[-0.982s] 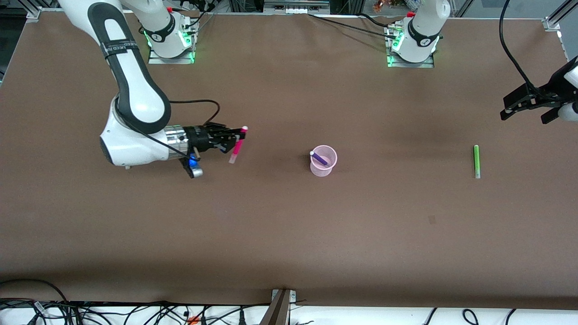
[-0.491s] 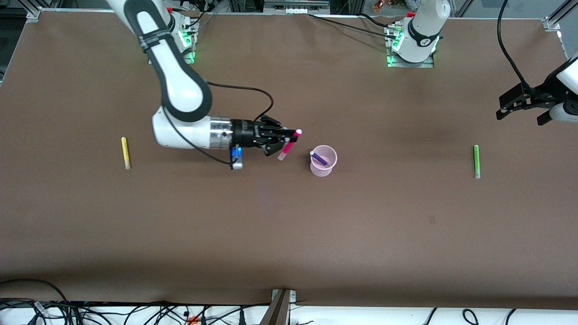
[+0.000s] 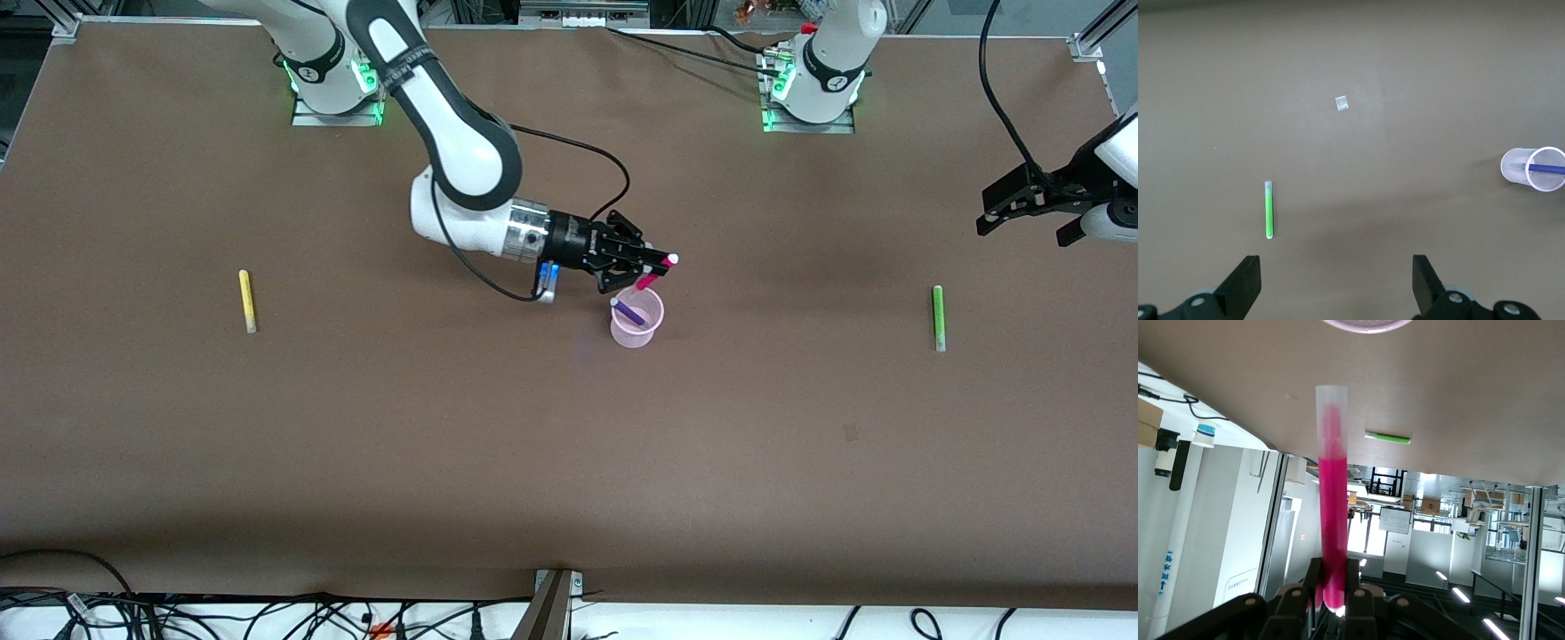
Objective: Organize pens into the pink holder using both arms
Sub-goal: 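Carry the pink highlighter over the pink cup with the right gripper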
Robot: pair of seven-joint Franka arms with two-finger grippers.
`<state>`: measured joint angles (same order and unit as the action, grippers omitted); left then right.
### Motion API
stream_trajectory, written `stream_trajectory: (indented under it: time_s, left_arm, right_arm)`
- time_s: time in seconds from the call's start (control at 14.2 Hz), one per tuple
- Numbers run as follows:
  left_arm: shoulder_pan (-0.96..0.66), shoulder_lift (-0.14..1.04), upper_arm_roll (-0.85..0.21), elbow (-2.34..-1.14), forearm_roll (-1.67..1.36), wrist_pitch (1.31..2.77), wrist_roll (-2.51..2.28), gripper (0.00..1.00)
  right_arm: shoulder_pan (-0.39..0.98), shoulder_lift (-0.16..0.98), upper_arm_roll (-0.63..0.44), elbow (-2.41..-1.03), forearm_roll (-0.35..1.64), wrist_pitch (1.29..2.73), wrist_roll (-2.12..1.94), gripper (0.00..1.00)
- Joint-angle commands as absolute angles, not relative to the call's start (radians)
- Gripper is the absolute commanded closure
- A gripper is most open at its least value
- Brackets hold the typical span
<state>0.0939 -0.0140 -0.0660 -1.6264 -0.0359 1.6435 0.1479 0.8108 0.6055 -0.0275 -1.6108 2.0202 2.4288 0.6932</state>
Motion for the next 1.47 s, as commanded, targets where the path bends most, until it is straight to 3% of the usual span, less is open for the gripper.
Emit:
stream_trajectory:
  time_s: [0.0, 0.84, 0.98, 1.05, 1.12, 1.19, 1.4]
  left_arm:
    - [0.097, -0.015, -0.064, -1.623, -0.052, 1.632, 0.175, 0.0]
    - [0.098, -0.014, -0.063, -1.623, -0.054, 1.631, 0.175, 0.0]
    - [0.098, -0.014, -0.063, -1.623, -0.054, 1.631, 0.176, 0.0]
    - [0.098, -0.014, -0.064, -1.623, -0.054, 1.631, 0.176, 0.0]
    - [0.098, -0.014, -0.063, -1.623, -0.052, 1.631, 0.175, 0.0]
    - [0.098, -0.014, -0.063, -1.623, -0.054, 1.631, 0.178, 0.0]
    - [0.098, -0.014, -0.064, -1.623, -0.052, 1.631, 0.178, 0.0]
  right_arm:
    - [0.828, 0.676, -0.038, -1.559, 2.106, 2.439, 0.634, 1.0]
    - [0.847, 0.765, -0.041, -1.557, 2.141, 2.436, 0.506, 1.0]
    - [0.841, 0.765, -0.043, -1.555, 2.14, 2.434, 0.503, 0.84]
    - [0.841, 0.765, -0.048, -1.557, 2.138, 2.433, 0.5, 0.55]
    - [0.836, 0.761, -0.051, -1.555, 2.137, 2.433, 0.499, 0.15]
    - [0.827, 0.755, -0.051, -1.551, 2.131, 2.433, 0.505, 0.0]
    - [0.811, 0.717, -0.061, -1.54, 2.073, 2.434, 0.517, 0.0]
